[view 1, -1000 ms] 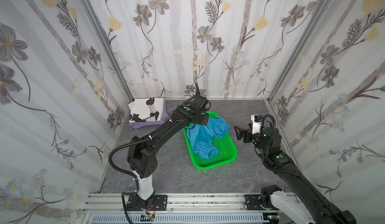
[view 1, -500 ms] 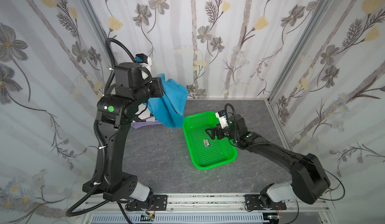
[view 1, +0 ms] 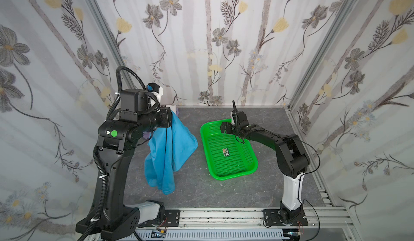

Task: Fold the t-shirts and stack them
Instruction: 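Lift the shirt with the left gripper while the right grasps the basket rim, then slide the basket away with the right gripper while the left holds the shirt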

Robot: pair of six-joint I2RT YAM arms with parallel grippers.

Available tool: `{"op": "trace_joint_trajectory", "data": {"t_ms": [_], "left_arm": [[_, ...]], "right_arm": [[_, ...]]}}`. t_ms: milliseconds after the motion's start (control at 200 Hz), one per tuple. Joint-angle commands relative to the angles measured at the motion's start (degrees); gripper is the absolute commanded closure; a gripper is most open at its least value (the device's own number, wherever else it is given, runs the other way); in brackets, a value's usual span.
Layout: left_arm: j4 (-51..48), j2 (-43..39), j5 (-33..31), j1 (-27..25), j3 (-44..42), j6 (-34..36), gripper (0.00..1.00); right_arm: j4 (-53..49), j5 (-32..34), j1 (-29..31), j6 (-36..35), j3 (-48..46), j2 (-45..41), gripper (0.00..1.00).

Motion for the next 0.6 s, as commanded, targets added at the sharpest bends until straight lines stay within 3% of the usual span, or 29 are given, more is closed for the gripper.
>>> {"op": "trace_joint_trajectory", "data": {"t_ms": [0,145,290,425,595], "left_arm": [[7.43,-0.33,5.46,-0.02,-2.76,-1.12,1.0],[10.22,-0.33,8.14,0.03,-5.48,-2.39,1.0],[13.93,-0.33,9.75,-0.01,-8.77,-3.61,1.0],[16.11,-0.24,7.15,-0.03,-10.29,-4.32,1.0],[18.13,-0.24,-6.82,1.32,-11.23,-7.08,1.0]], "right_arm": [[-3.92,5.18,-5.21,2.28,1.74,0.73,0.0],[-6.49,10.31,-14.14,-2.31,4.2,0.1,0.0],[-8.59,6.27,-17.84,-15.44,12.53,-0.79,0.0],[-8.43,-2.2,-15.68,-19.28,10.87,-8.22,0.0],[-4.31,-13.9,-4.9,-15.82,3.53,-13.71,0.0]]}}
